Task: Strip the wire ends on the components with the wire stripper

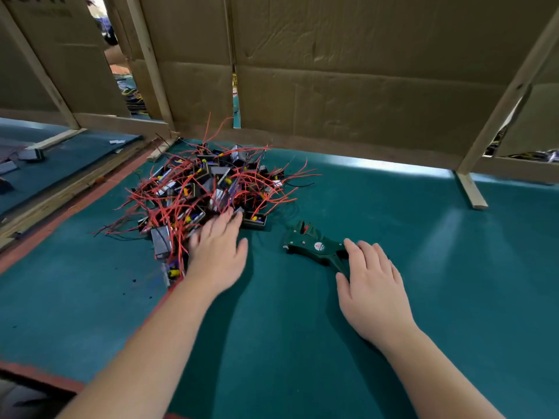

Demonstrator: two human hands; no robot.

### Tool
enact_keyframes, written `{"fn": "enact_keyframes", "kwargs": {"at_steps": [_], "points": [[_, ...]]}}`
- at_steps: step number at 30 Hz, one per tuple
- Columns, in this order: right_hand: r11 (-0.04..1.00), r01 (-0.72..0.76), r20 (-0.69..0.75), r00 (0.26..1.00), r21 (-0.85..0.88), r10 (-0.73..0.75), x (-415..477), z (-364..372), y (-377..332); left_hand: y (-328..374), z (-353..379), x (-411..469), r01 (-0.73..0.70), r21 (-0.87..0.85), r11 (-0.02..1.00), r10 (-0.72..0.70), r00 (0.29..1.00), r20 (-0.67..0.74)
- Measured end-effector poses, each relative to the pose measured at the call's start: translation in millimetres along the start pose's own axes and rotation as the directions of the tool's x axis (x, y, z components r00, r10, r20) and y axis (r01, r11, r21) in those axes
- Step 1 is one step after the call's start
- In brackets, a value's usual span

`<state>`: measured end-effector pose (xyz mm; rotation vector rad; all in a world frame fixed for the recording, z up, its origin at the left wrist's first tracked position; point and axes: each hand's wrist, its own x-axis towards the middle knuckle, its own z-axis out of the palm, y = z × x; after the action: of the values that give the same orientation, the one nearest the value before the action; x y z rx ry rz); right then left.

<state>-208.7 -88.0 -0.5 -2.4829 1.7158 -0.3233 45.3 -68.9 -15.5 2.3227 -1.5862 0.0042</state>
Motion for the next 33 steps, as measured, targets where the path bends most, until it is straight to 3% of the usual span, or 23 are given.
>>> {"fn": "enact_keyframes", "kwargs": {"at_steps": [5, 9, 13, 16, 18, 21, 27, 33], "points": [[1.0, -0.011, 0.0, 1.0, -0.002, 0.011, -0.2, 5.7, -1.2, -36.9, -12.4, 10.6, -0.187, -0.14, 0.972, 0.181, 0.982, -0.05], [1.0, -0.018, -0.002, 1.0, 0.008, 0.018, -0.4, 6.8, 0.0, -47.8, -22.6, 13.1, -0.277, -0.138, 0.951, 0.276, 0.961, -0.027], [0.999, -0.031, -0.005, 0.999, 0.013, 0.032, -0.1, 6.7, -1.6, -30.0, -28.1, 5.3, -0.199, 0.108, 0.974, 0.201, 0.98, -0.004], [0.999, -0.035, -0.005, 0.999, 0.034, 0.036, -0.9, 7.5, -1.9, -0.6, -31.2, -7.7, -0.14, 0.315, 0.939, 0.197, 0.968, -0.158], [0.998, -0.035, -0.013, 0.999, 0.057, 0.036, -1.4, 7.7, -2.4, 17.8, -29.0, -8.9, -0.189, 0.378, 0.906, 0.289, 0.929, -0.229], [0.997, -0.037, -0.041, 0.998, 0.063, 0.04, -1.5, 6.3, -3.3, 39.2, -21.9, 6.9, -0.317, 0.368, 0.874, 0.386, 0.913, -0.129], [0.998, -0.038, -0.052, 0.998, 0.053, 0.041, 0.7, 5.2, -2.8, 45.2, -0.3, 33.4, -0.127, 0.377, 0.917, 0.165, 0.984, -0.07], [0.994, -0.109, -0.083, 0.991, 0.005, 0.109, 11.1, -2.3, -2.3, 57.2, -7.5, 20.5, -0.083, 0.296, 0.952, 0.152, 0.964, -0.218]]}}
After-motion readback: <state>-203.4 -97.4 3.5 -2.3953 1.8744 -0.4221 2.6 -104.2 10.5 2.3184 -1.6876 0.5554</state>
